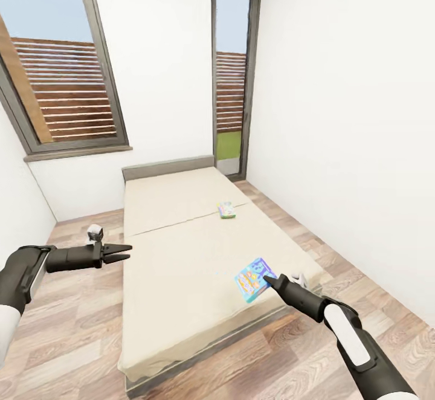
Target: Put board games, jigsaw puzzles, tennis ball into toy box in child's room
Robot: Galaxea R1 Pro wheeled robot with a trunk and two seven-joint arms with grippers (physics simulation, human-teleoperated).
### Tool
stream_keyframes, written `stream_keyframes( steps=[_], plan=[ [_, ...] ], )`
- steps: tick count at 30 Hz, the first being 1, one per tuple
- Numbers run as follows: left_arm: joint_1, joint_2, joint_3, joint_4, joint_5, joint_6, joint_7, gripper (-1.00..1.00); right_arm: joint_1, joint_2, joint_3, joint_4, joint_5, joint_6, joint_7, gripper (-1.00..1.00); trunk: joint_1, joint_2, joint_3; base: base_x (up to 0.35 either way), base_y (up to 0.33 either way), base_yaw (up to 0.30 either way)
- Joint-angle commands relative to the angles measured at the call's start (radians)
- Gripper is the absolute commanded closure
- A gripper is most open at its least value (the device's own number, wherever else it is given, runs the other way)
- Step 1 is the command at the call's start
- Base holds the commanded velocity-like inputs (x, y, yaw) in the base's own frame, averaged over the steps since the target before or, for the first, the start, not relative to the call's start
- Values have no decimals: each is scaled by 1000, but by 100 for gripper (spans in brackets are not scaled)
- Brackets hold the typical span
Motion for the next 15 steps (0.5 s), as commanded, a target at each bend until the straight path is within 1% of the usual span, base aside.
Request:
stream_keyframes(
  steps=[1, 15],
  plan=[
    [0, 0, 1, -1, -6, 11, -6, -100, -1, -1, 1, 0, -4, 3, 2, 100, -4, 6, 3, 0, 0, -277],
    [0, 0, 1, -1, -6, 11, -6, -100, -1, 1, 1, 1, -6, 1, 2, 100, -57, 104, 58, 0, 0, -277]
  ],
)
